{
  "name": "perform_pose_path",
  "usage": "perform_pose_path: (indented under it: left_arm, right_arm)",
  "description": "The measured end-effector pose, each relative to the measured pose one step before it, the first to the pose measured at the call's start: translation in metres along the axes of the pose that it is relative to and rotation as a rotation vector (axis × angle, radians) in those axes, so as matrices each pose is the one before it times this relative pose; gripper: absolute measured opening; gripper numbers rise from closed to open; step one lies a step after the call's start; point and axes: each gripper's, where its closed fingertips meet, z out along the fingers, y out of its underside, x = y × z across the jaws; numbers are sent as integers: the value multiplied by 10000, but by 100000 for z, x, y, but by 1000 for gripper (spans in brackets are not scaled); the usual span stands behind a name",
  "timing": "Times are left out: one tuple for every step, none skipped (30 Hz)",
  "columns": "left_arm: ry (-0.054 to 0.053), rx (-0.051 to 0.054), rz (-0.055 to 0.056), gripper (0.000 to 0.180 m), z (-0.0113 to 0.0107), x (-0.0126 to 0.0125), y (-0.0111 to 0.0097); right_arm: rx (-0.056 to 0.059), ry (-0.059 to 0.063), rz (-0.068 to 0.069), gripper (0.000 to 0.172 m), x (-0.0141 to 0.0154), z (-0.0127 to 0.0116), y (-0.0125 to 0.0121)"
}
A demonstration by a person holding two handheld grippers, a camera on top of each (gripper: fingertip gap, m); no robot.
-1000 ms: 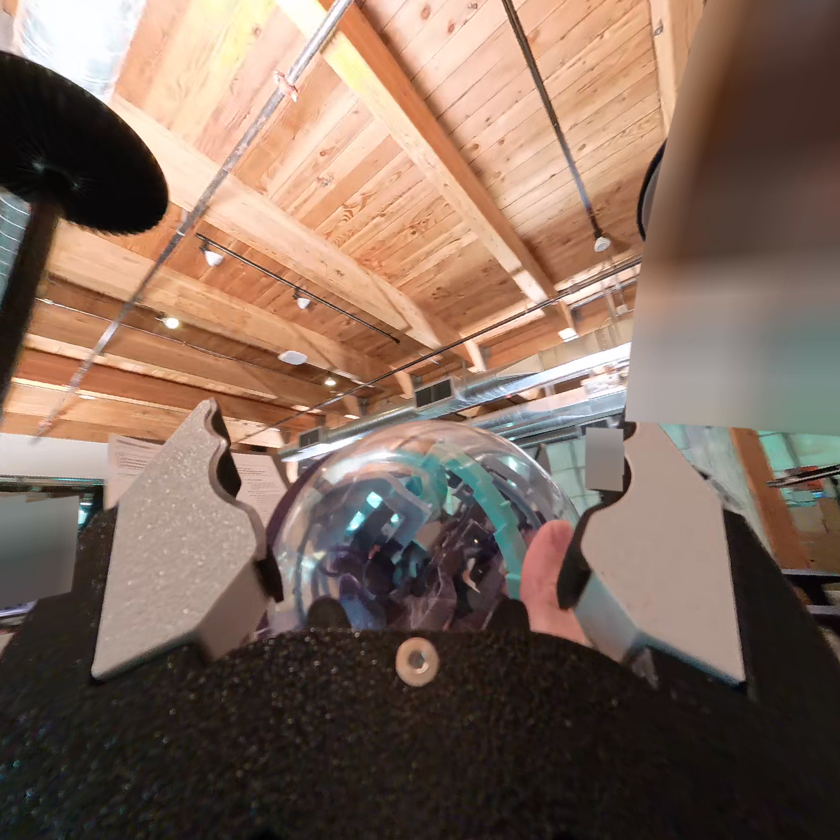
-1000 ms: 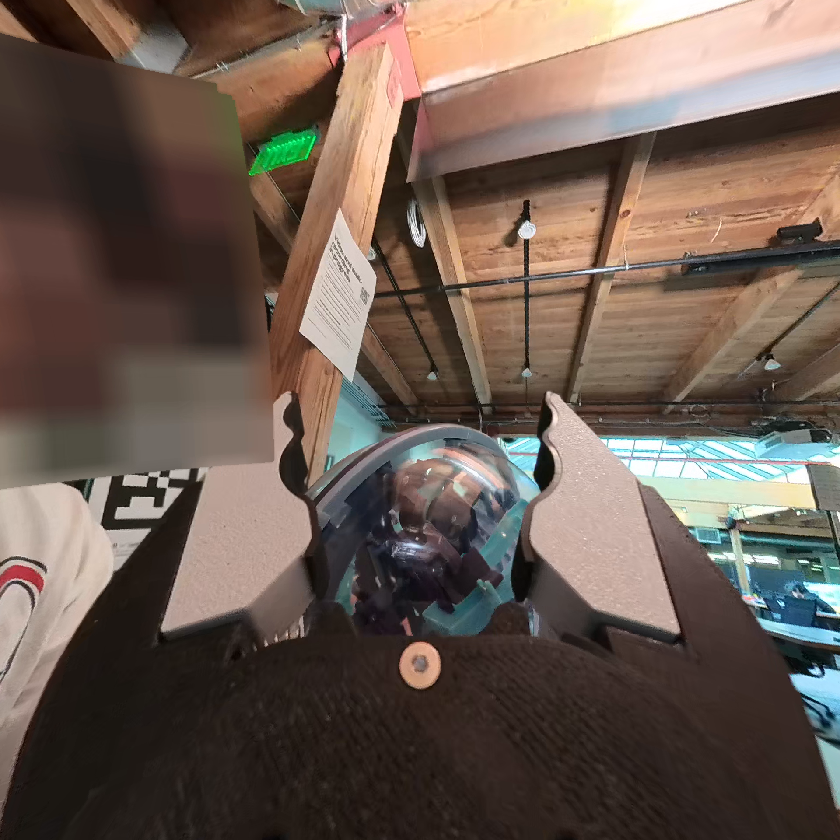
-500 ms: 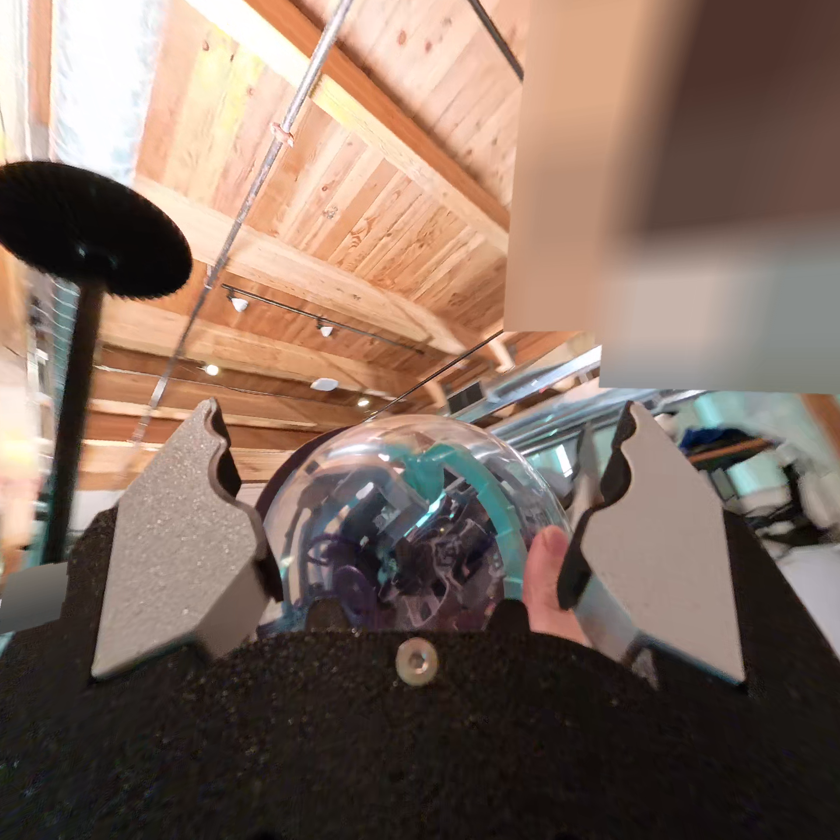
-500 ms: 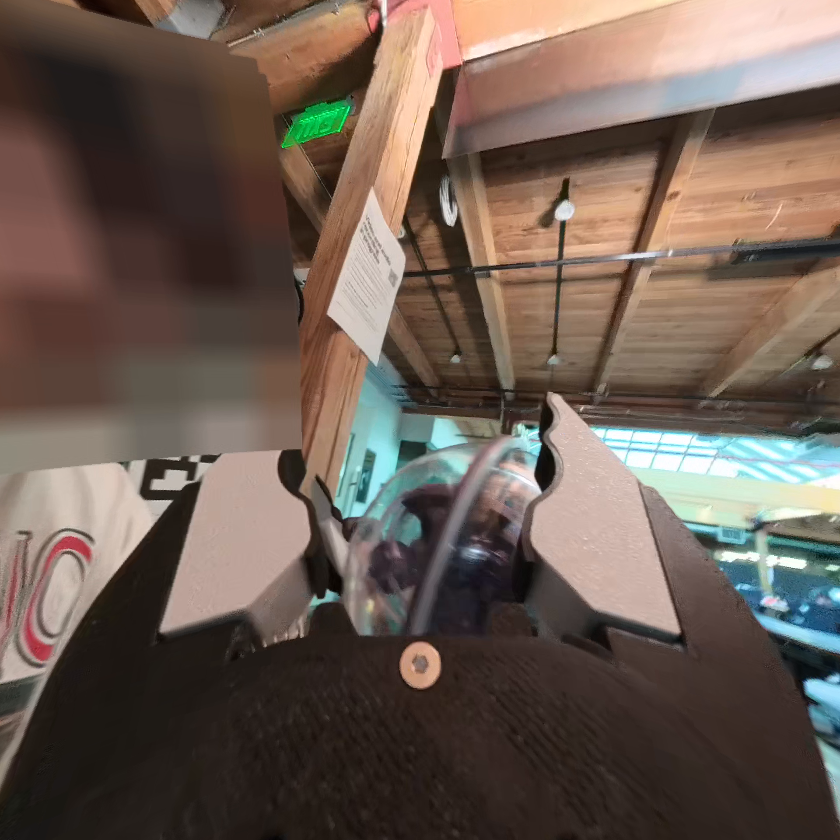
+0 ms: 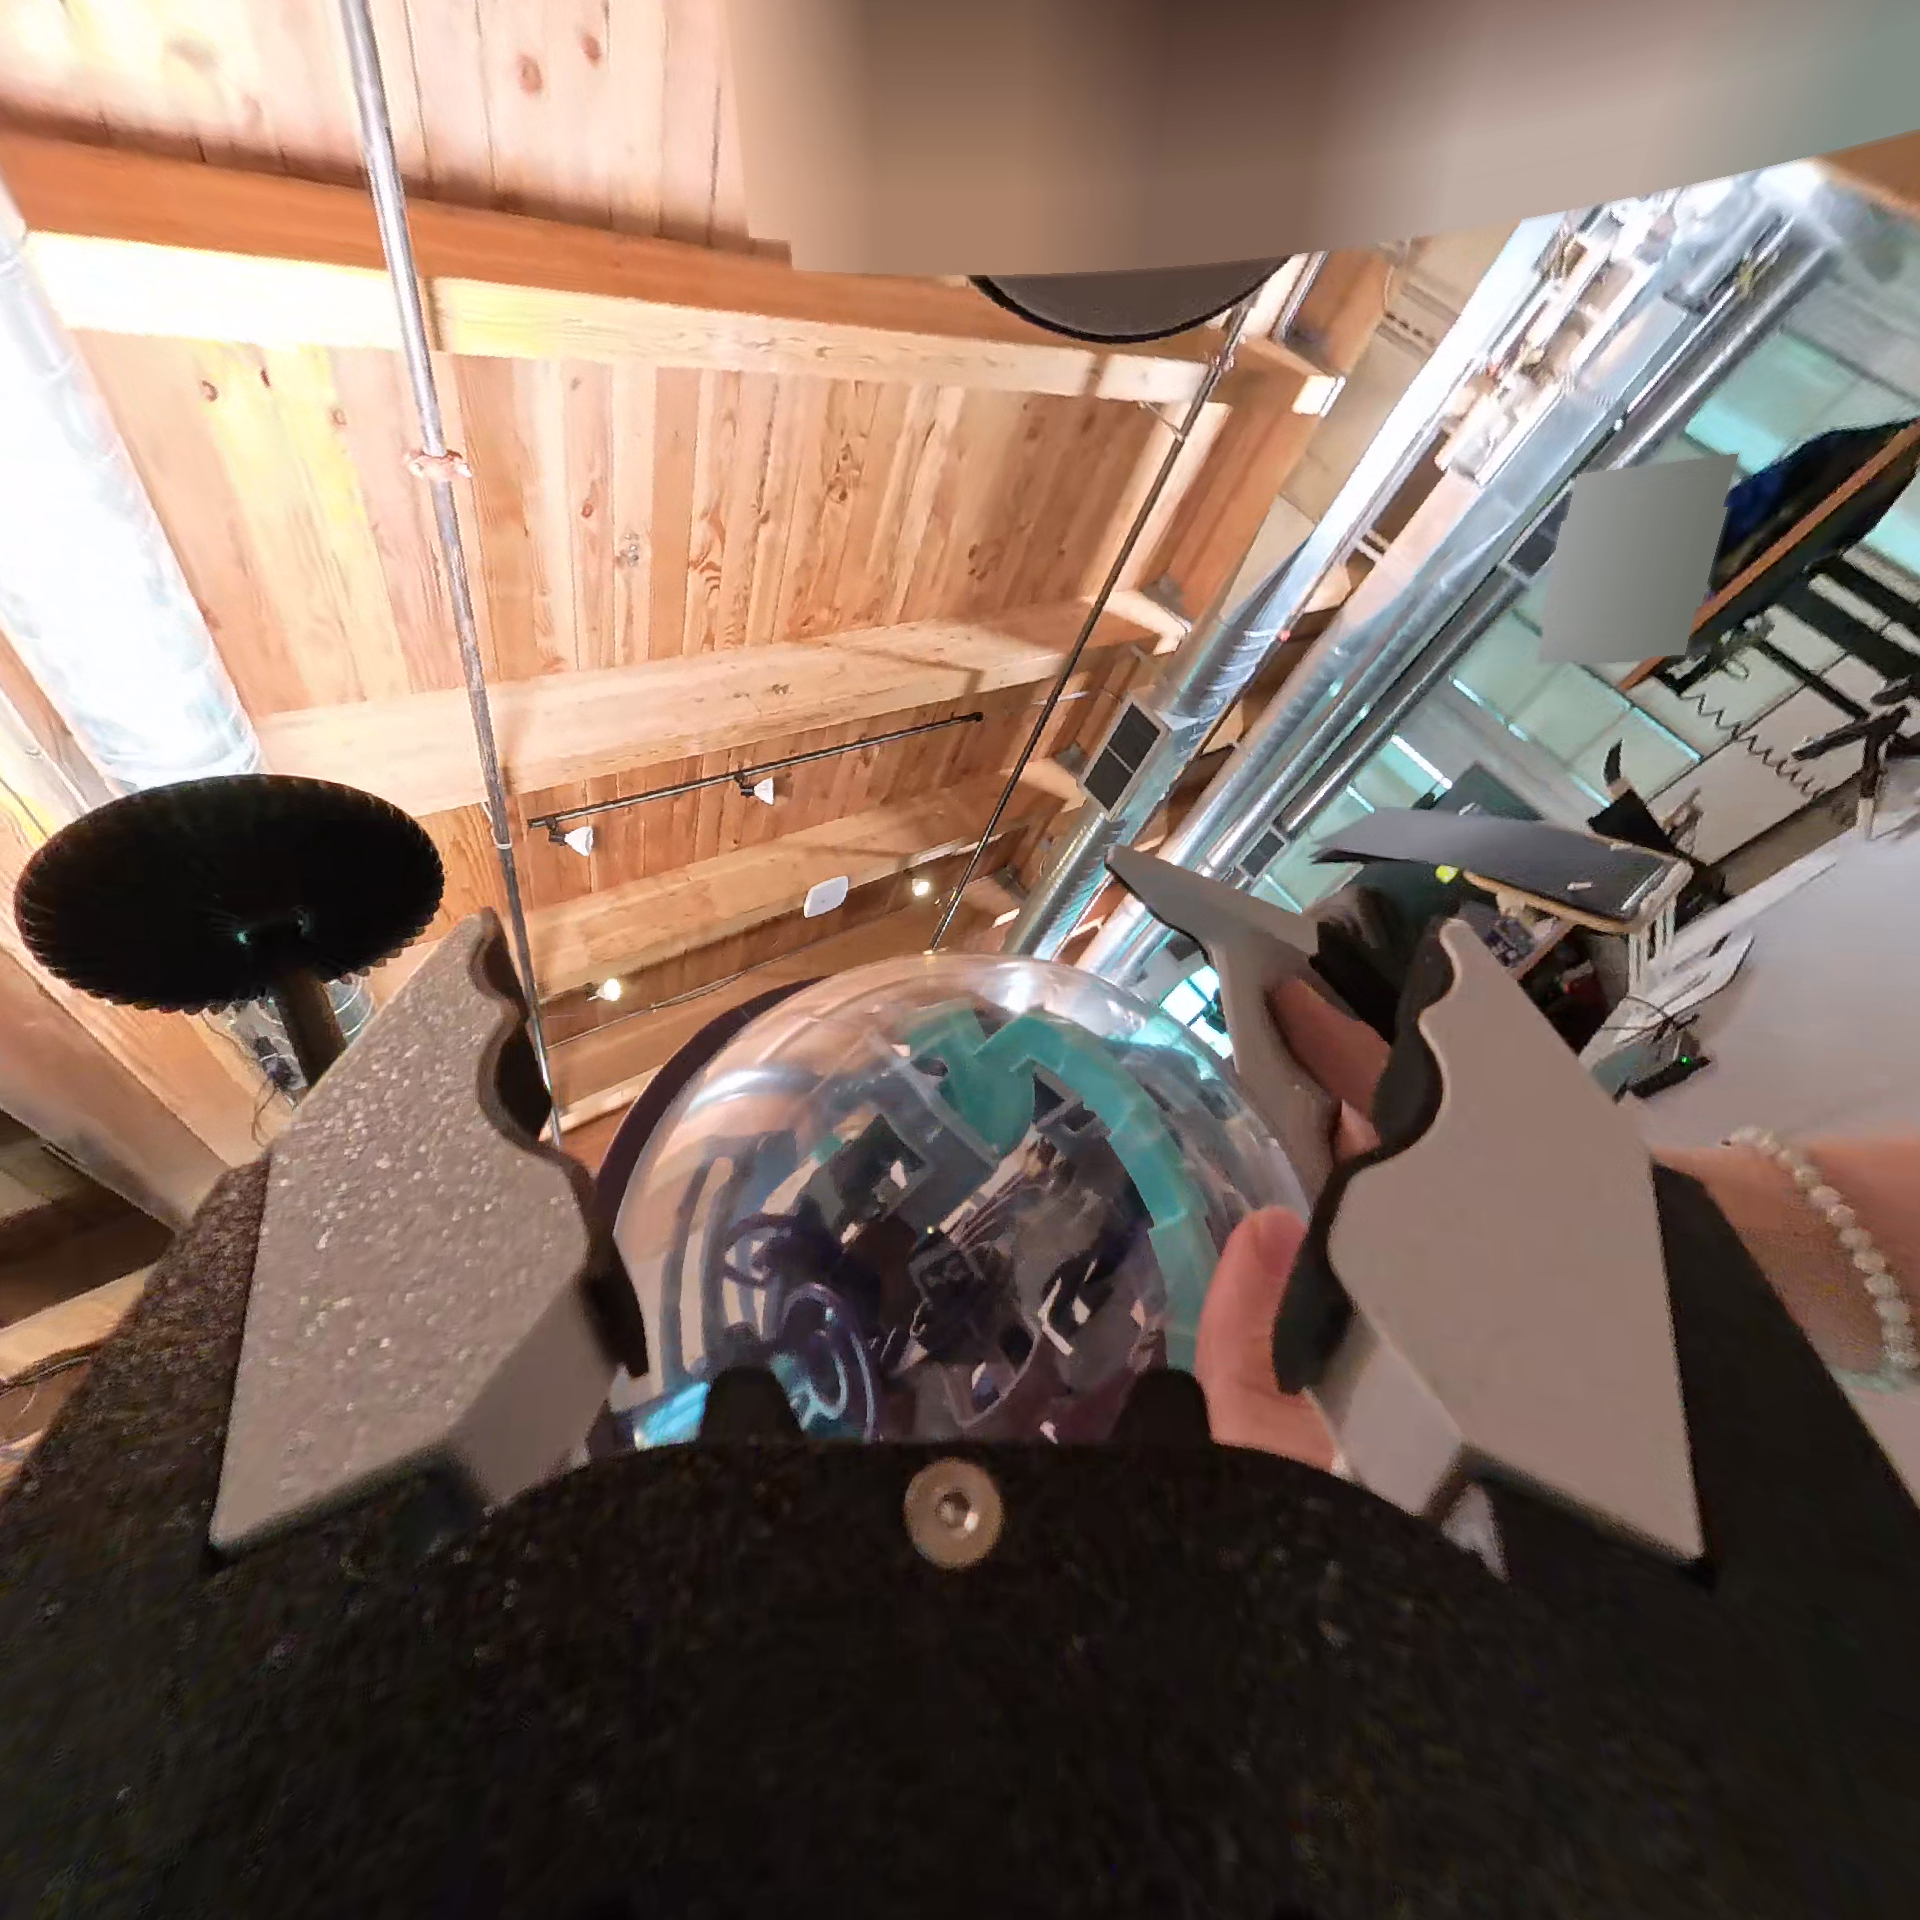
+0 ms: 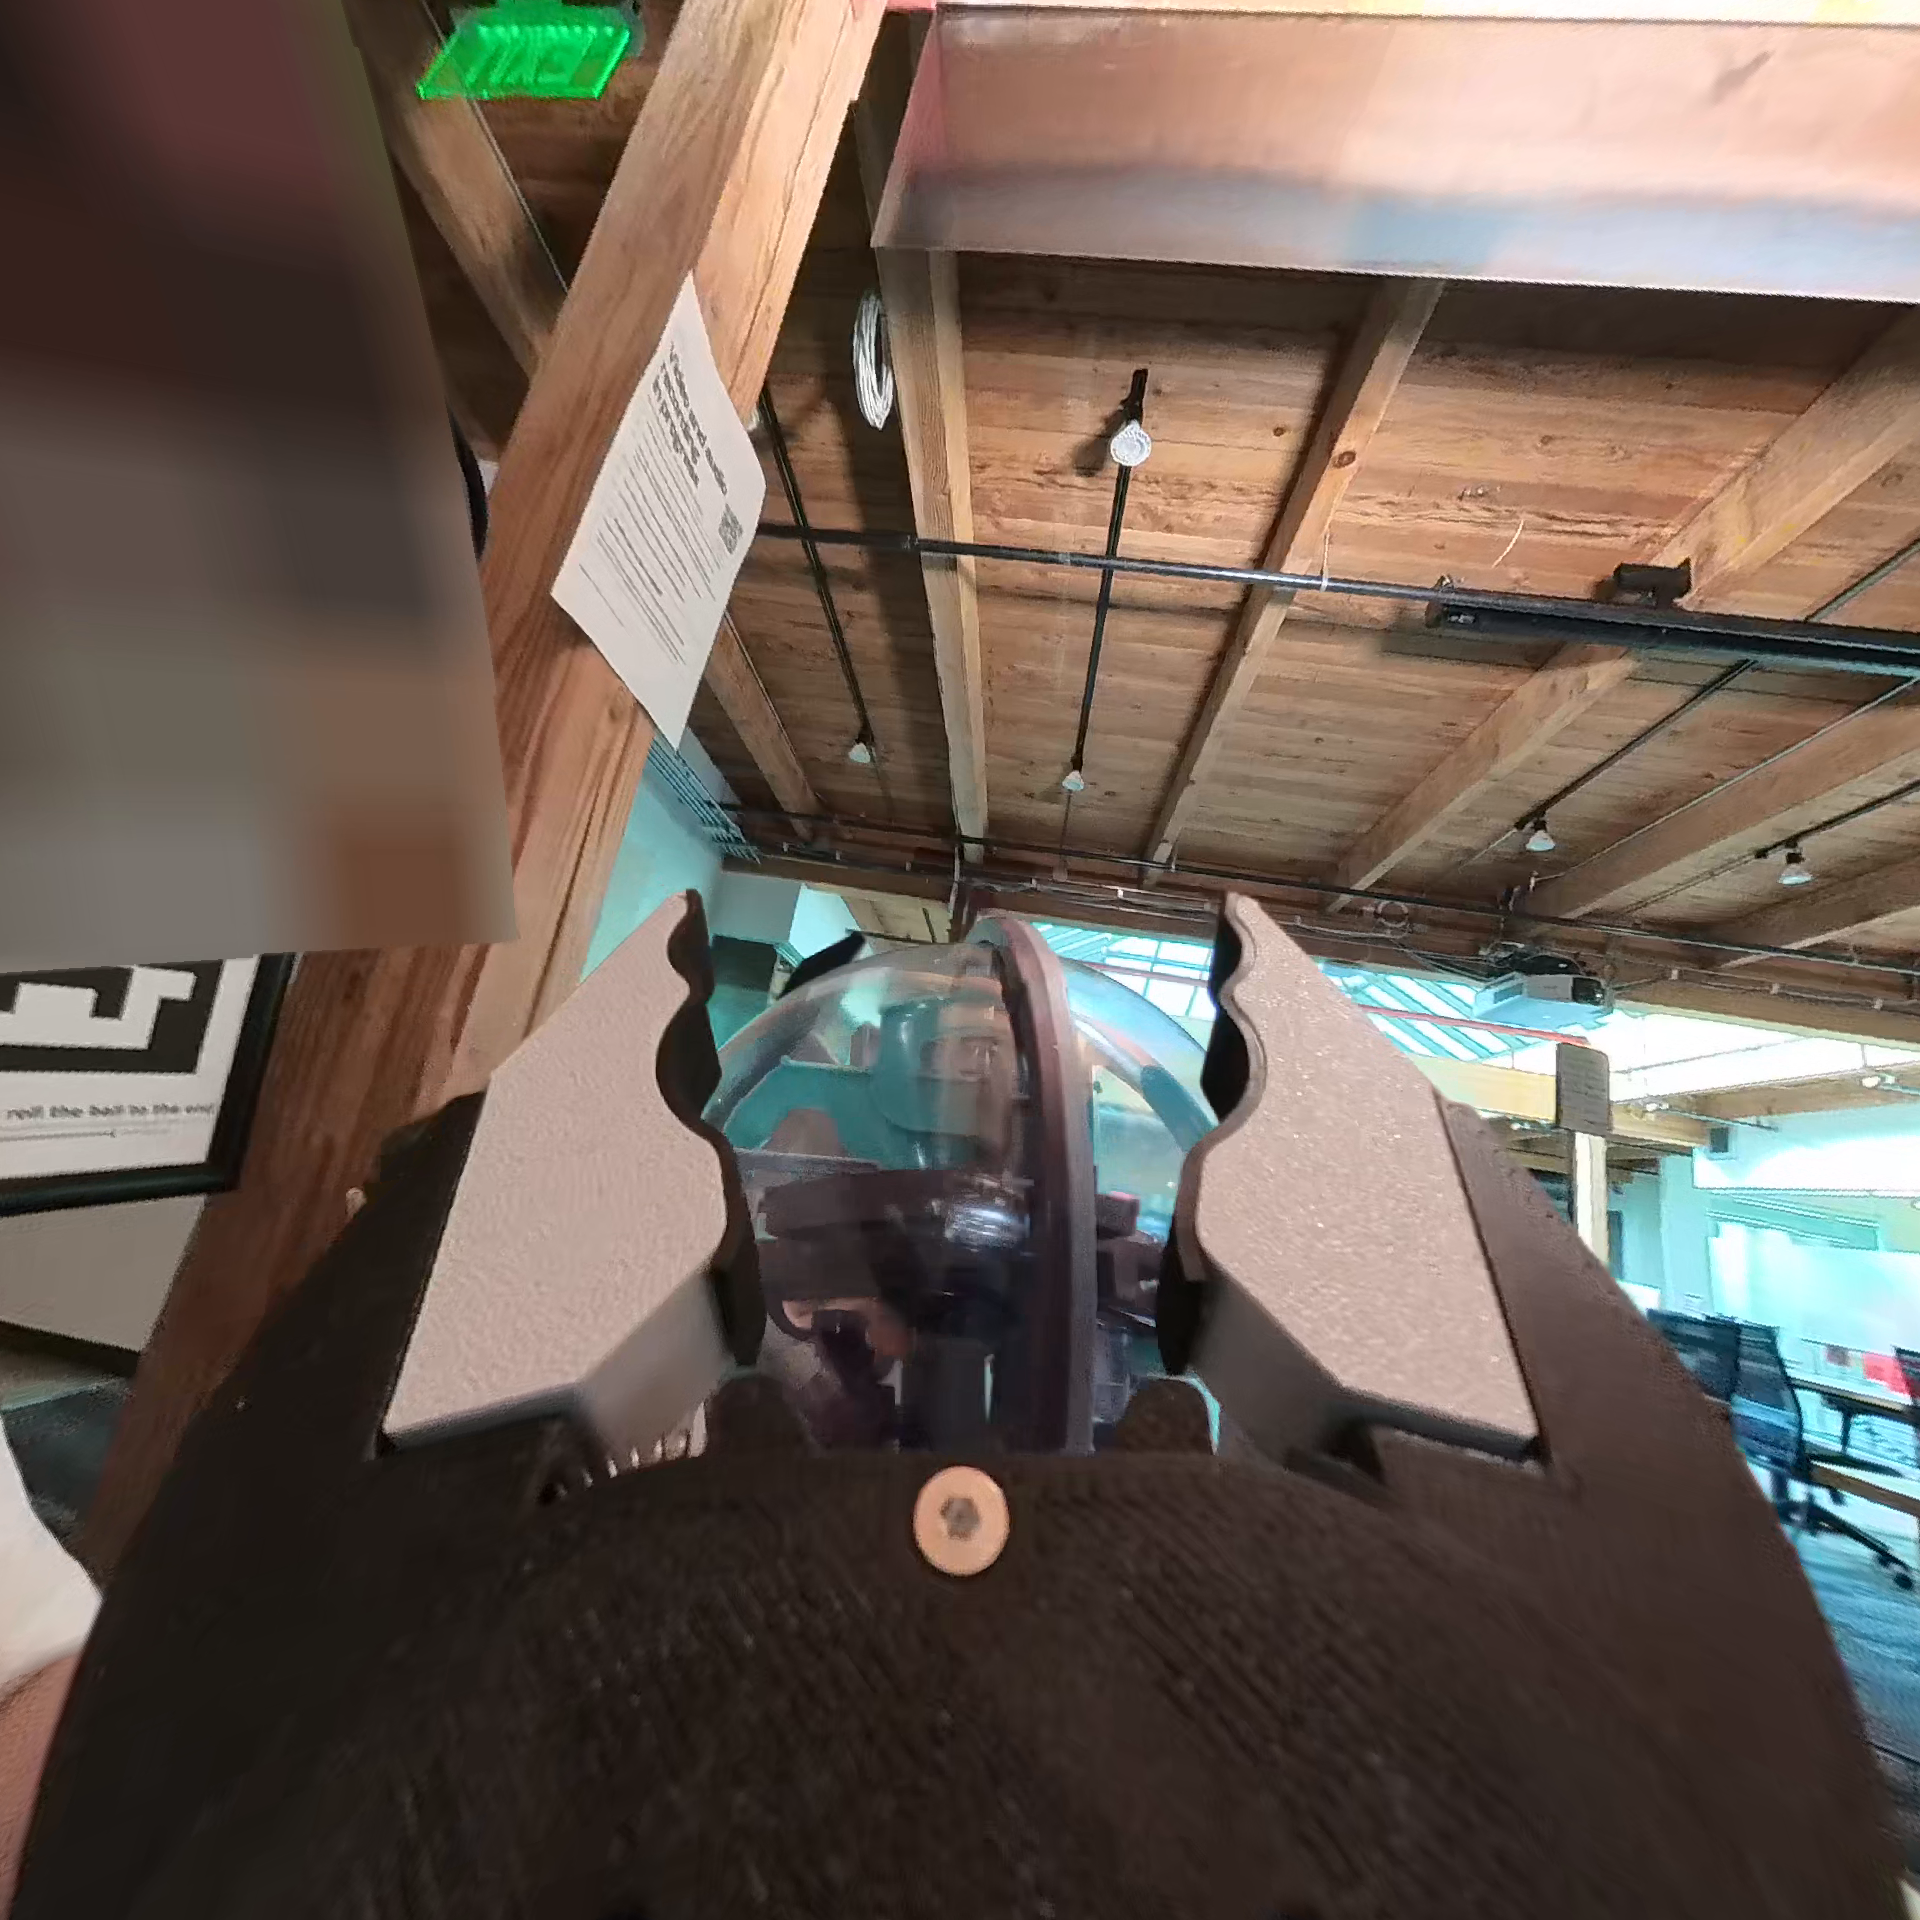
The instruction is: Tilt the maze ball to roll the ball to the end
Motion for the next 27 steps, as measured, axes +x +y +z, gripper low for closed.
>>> perform_pose_path:
  left_arm:
    - [-38,-121,2,156,110,10,137]
    - [-70,-98,-32,157,76,-58,135]
    - [-67,-41,-5,157,20,-53,83]
    - [-31,31,47,157,-13,-3,10]
    - [33,76,125,157,-49,117,-61]
    - [75,96,188,157,-31,207,-92]
    - [69,32,223,157,12,226,-34]
    - [61,-49,254,157,40,233,51]
    - [74,-86,277,157,52,244,111]
    - [103,-30,213,157,31,282,47]
    - [94,44,150,157,6,242,-25]
    - [53,50,85,157,-15,147,-17]
    - [37,31,43,157,-10,84,5]
    - [27,21,41,157,-17,72,20]
    - [35,30,65,157,-27,94,11]
    - [45,24,79,157,-23,112,5]
    - [56,18,106,157,-20,131,10]
    - [50,-9,119,157,-8,113,46]
    - [49,-8,114,157,-17,116,24]
    - [40,9,99,157,-25,95,-2]
    - [30,20,78,157,-24,84,-5]
    - [3,23,39,157,-44,35,2]
    - [-17,56,16,157,-61,-7,-20]
    - [-16,86,3,157,-88,-16,-50]
    - [-13,89,15,157,-109,-6,-40]
    - [-26,114,16,157,-125,-53,-77]
    - [-67,114,-16,157,-121,-115,-71]
  right_arm:
    - [-81,37,-88,94,34,1,110]
    - [-2,48,18,94,95,-22,6]
    - [34,54,67,94,120,-23,-15]
    - [48,29,51,94,74,-40,-41]
    - [73,6,2,92,28,-41,-93]
    - [43,8,-18,92,17,-26,-48]
    - [8,-8,-20,92,-19,-14,-24]
    - [-11,-18,-23,92,-32,7,-19]
    - [-15,-27,-33,92,-51,5,-15]
    - [-30,-9,-45,92,-18,5,15]
    - [21,-50,-38,93,-72,-43,-56]
    - [77,-26,45,92,-9,-39,-152]
    - [93,18,113,92,69,-31,-177]
    - [60,12,96,91,50,-21,-115]
    - [32,-9,37,91,11,-12,-59]
    - [24,1,-3,91,-25,3,-43]
    - [5,1,-18,91,-19,26,-19]
    - [-21,2,-28,92,-30,31,24]
    - [-43,10,-36,92,-17,45,56]
    - [-36,0,-46,92,-37,24,59]
    - [-14,-3,-35,93,-28,16,21]
    - [3,-30,-12,93,-73,13,-17]
    - [19,-36,7,94,-59,7,-50]
    - [37,-19,35,93,-42,19,-74]
    - [54,-60,30,92,-122,24,-112]
    - [64,-82,-4,91,-183,44,-141]
    - [54,-65,-23,91,-167,46,-125]
